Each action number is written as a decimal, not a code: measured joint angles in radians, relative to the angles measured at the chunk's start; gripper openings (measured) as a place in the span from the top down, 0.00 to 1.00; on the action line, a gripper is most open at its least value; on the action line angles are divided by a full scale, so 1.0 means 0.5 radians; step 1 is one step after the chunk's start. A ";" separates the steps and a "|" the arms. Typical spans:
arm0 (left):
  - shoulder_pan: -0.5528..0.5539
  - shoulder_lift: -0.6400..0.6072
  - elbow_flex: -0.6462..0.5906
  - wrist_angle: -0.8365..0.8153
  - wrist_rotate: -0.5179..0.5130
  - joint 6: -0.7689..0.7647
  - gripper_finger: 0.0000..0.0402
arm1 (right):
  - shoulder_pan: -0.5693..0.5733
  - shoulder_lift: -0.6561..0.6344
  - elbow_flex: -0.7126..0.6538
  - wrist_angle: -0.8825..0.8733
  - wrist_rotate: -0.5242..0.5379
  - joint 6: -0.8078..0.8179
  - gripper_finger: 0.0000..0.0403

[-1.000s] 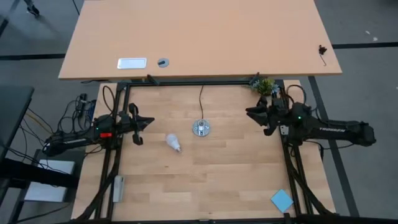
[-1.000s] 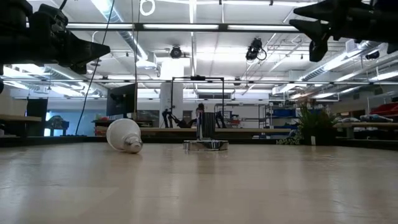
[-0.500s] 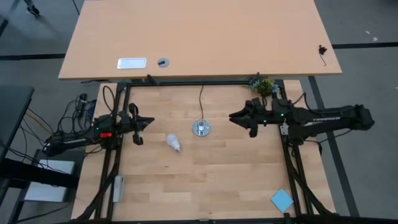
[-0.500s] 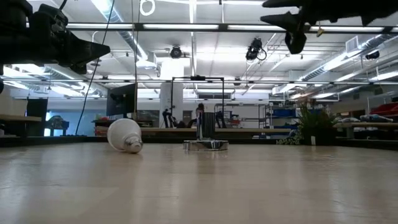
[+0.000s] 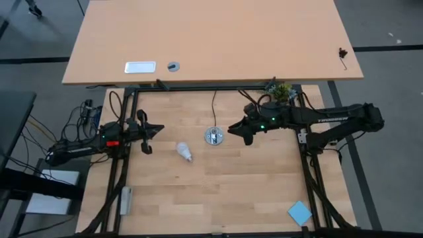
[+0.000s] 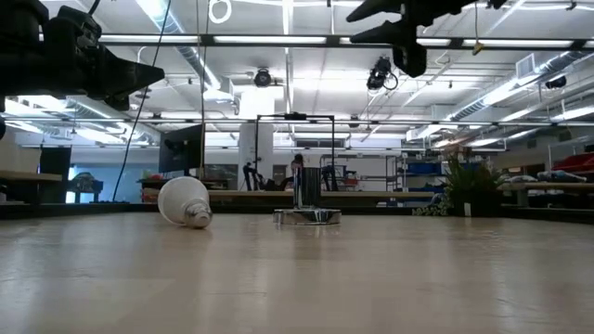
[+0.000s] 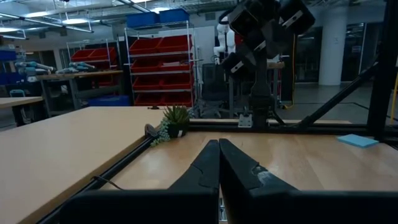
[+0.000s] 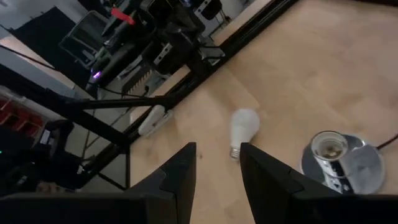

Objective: Screw lightbulb
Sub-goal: Insert the lightbulb into the lamp socket

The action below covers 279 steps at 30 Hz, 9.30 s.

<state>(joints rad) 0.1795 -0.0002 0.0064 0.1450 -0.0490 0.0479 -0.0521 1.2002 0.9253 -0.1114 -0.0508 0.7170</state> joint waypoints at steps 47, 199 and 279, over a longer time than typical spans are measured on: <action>0.000 0.000 0.000 0.092 -0.020 0.000 0.99 | 0.380 1.690 1.015 0.162 0.389 -0.090 0.36; -0.202 1.164 0.425 -0.628 0.002 -0.270 0.99 | 0.510 2.081 1.031 0.667 0.745 -0.457 0.32; -0.759 2.349 0.433 0.564 -0.439 -0.903 1.00 | 0.317 2.076 1.028 0.403 0.703 -0.388 0.50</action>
<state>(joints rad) -0.2001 1.1746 0.2230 0.4272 -0.2684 -0.4038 0.1062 2.2383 1.4391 0.0902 0.3008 0.5228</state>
